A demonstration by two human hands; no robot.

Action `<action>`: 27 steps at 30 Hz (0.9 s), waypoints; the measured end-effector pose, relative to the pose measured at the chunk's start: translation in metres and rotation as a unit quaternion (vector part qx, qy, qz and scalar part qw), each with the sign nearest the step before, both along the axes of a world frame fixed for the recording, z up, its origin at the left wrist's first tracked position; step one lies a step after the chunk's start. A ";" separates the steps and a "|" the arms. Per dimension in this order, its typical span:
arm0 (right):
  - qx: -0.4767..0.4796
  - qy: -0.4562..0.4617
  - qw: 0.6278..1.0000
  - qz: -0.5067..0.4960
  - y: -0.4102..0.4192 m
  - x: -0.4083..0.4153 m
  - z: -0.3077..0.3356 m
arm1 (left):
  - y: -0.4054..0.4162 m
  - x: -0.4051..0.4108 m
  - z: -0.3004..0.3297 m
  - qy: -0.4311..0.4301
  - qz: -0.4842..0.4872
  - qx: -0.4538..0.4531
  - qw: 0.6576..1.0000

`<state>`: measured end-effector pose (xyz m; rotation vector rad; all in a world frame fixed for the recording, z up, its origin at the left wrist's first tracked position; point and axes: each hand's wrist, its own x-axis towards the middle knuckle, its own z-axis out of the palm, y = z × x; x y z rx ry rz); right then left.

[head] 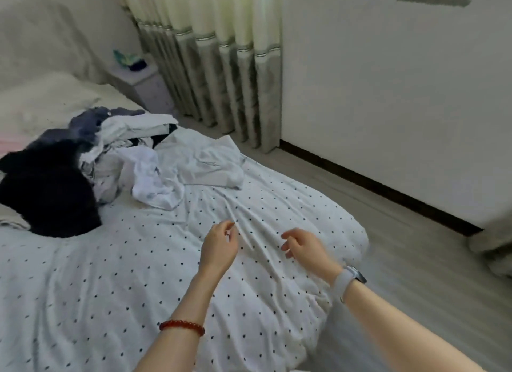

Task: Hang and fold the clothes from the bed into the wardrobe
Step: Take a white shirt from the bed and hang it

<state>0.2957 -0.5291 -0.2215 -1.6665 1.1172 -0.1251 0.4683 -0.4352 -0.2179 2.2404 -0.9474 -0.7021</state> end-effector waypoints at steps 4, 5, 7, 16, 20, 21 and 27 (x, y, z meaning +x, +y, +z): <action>0.004 0.021 0.999 0.038 -0.058 0.096 -0.017 | -0.061 0.098 -0.031 -0.019 -0.002 0.057 0.998; 0.000 0.024 0.999 0.037 -0.065 0.107 -0.019 | -0.072 0.110 -0.036 -0.032 -0.013 0.073 0.997; -0.001 0.034 0.999 0.030 -0.093 0.146 -0.035 | -0.107 0.151 -0.058 -0.061 -0.037 0.100 0.992; 0.017 0.078 0.997 -0.023 -0.172 0.218 -0.112 | -0.227 0.233 -0.161 -0.178 -0.150 0.242 0.942; -0.033 0.103 0.994 -0.001 -0.188 0.217 -0.127 | -0.234 0.243 -0.150 -0.067 0.035 0.054 0.996; -0.052 0.094 0.994 0.024 -0.190 0.217 -0.128 | -0.227 0.247 -0.144 -0.049 0.060 0.026 0.997; -0.120 0.054 0.959 0.252 -0.191 0.257 -0.105 | -0.153 0.254 -0.100 -0.016 0.104 -0.044 0.993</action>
